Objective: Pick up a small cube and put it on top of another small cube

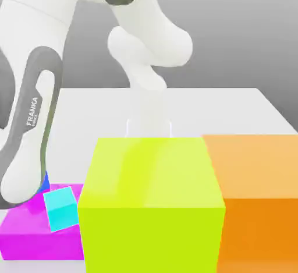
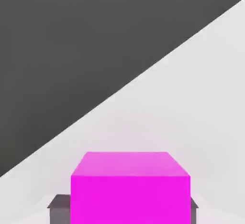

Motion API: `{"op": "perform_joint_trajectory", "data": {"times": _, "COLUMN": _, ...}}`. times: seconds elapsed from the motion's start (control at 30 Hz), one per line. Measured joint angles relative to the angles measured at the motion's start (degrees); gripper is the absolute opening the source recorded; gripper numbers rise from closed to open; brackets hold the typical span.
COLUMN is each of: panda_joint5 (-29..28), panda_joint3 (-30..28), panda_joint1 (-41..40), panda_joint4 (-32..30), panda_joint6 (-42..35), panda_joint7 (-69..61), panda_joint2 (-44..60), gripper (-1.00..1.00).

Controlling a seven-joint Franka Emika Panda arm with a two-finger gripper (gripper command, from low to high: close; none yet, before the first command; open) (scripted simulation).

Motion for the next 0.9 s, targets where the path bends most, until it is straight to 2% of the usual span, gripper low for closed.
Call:
{"op": "perform_joint_trajectory", "data": {"times": 0.13, "panda_joint5": -1.70, "panda_joint3": -1.91, "panda_joint1": 1.55, "panda_joint4": -1.97, "panda_joint6": -4.82, "panda_joint7": 1.72, "panda_joint2": -6.75, "gripper": -1.00}}
{"op": "perform_joint_trajectory", "data": {"times": 0.2, "panda_joint5": -0.77, "panda_joint3": -2.34, "panda_joint1": 2.65, "panda_joint4": -3.86, "panda_joint6": -6.00, "panda_joint7": 4.95, "panda_joint2": -9.64, "gripper": -1.00}}
{"op": "perform_joint_trajectory", "data": {"times": 0.4, "panda_joint5": 1.18, "panda_joint3": -3.92, "panda_joint1": 6.84, "panda_joint4": -10.17, "panda_joint6": -8.33, "panda_joint7": 17.51, "panda_joint2": -18.12, "gripper": -1.00}}
{"op": "perform_joint_trajectory", "data": {"times": 0.53, "panda_joint5": 0.19, "panda_joint3": -5.17, "panda_joint1": 9.93, "panda_joint4": -14.53, "panda_joint6": -9.45, "panda_joint7": 27.53, "panda_joint2": -24.01, "gripper": -1.00}}
{"op": "perform_joint_trajectory", "data": {"times": 0.7, "panda_joint5": -3.71, "panda_joint3": -6.32, "panda_joint1": 13.40, "panda_joint4": -20.09, "panda_joint6": -10.45, "panda_joint7": 42.05, "panda_joint2": -31.52, "gripper": -1.00}}
{"op": "perform_joint_trajectory", "data": {"times": 0.9, "panda_joint5": -11.74, "panda_joint3": -5.59, "panda_joint1": 15.64, "panda_joint4": -26.75, "panda_joint6": -11.72, "panda_joint7": 62.01, "panda_joint2": -40.30, "gripper": -1.00}}
